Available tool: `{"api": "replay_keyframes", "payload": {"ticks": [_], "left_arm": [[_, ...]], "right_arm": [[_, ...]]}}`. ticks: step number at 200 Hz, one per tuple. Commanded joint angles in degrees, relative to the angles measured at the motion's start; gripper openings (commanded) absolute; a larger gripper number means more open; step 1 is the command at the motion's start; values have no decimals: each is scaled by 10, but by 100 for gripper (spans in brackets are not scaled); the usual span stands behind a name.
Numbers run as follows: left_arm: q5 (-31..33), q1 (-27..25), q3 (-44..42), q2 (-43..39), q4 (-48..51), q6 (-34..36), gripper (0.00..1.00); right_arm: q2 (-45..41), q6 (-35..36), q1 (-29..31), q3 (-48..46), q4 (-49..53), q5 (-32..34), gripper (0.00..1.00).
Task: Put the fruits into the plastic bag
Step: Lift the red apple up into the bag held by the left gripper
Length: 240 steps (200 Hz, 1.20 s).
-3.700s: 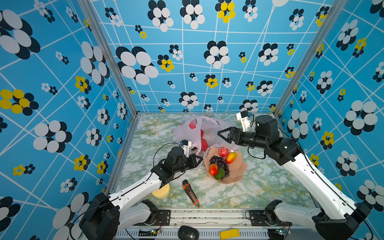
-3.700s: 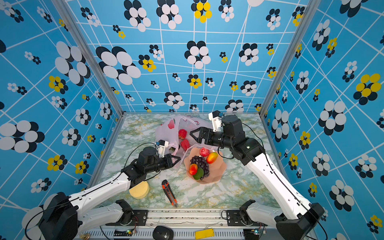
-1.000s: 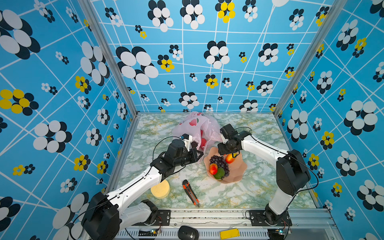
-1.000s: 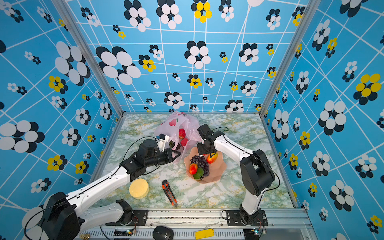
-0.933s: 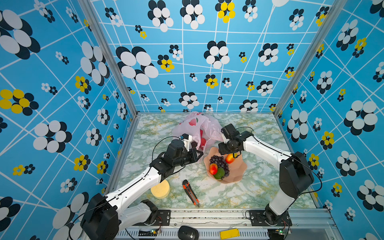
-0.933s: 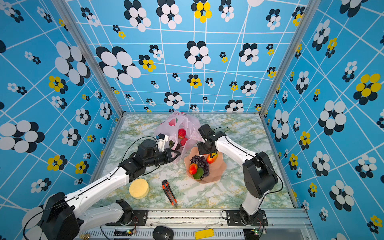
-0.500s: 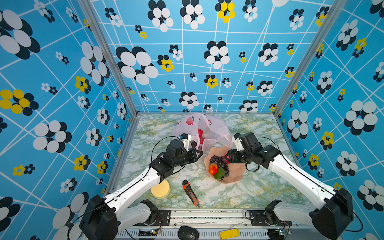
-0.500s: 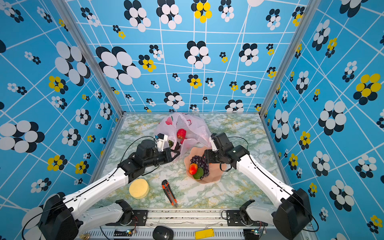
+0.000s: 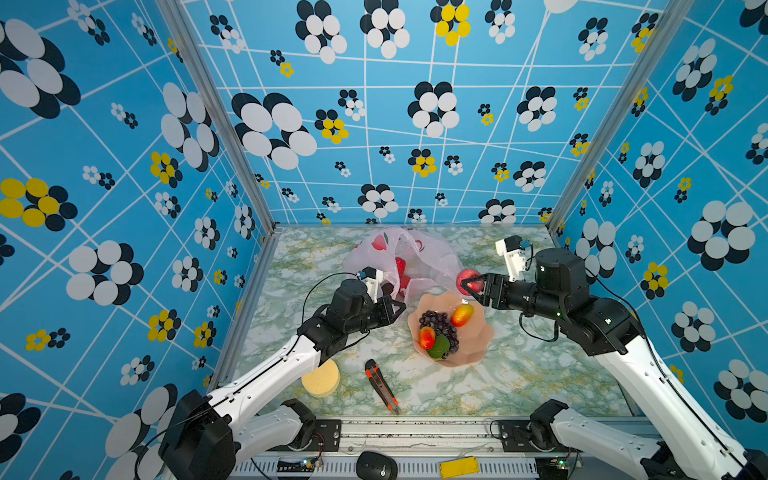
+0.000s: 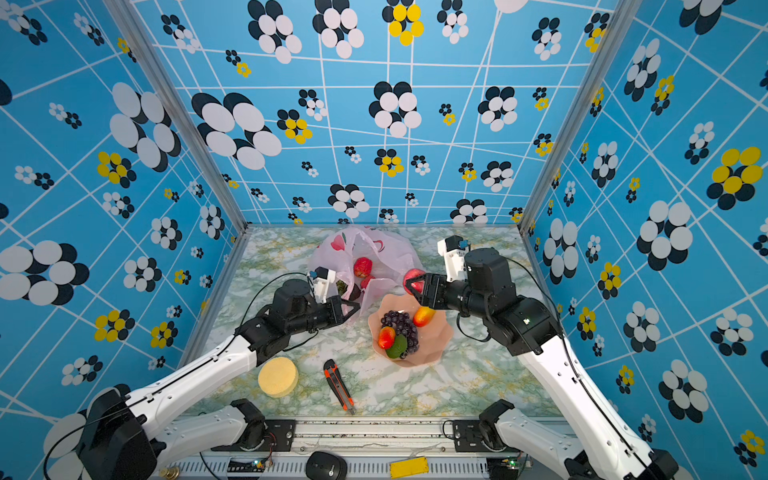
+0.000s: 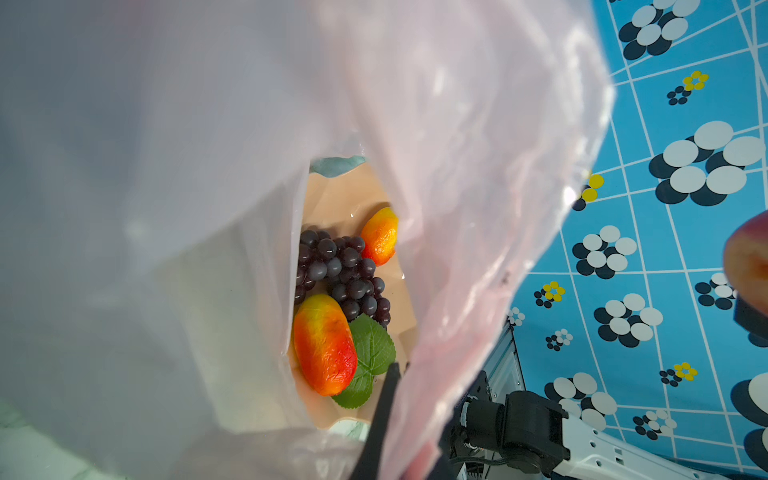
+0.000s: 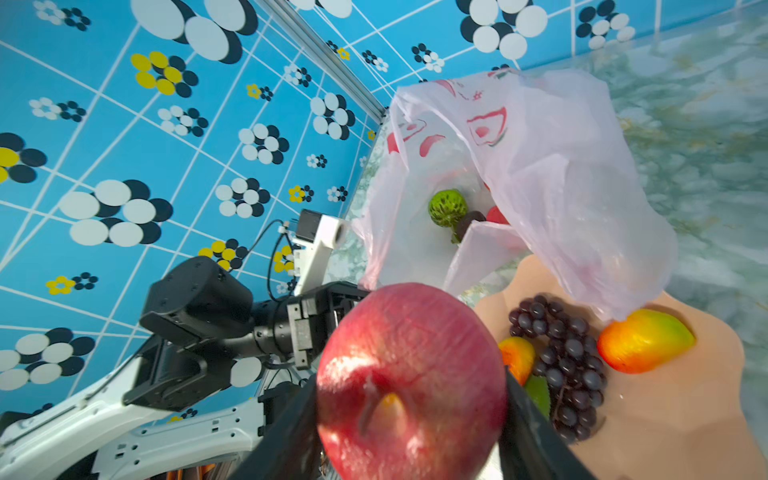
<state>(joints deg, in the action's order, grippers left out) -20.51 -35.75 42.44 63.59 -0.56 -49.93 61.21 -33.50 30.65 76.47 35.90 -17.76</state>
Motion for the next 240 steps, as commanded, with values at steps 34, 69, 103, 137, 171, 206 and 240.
{"api": "replay_keyframes", "payload": {"ticks": [34, 69, 103, 137, 171, 206, 240], "left_arm": [[4, -2, -2, -13, 6, 2, 0], [10, -2, -4, -16, 11, 1, 0], [14, -3, -8, -19, 10, -6, 0], [23, -3, -15, -31, 12, -11, 0], [26, -3, -13, -35, 17, -10, 0], [27, -4, -12, -39, 18, -11, 0], [26, -4, -13, -37, 13, -11, 0]], "right_arm": [[131, 5, -1, 105, -57, -53, 53], [178, 32, 2, 147, -49, -46, 53], [228, 97, 24, 218, 8, -17, 53], [270, 178, 63, 266, 53, 66, 53], [309, 207, 82, 292, 71, 103, 53], [343, 236, 95, 312, 100, 141, 53], [377, 238, 95, 319, 115, 137, 53]]}}
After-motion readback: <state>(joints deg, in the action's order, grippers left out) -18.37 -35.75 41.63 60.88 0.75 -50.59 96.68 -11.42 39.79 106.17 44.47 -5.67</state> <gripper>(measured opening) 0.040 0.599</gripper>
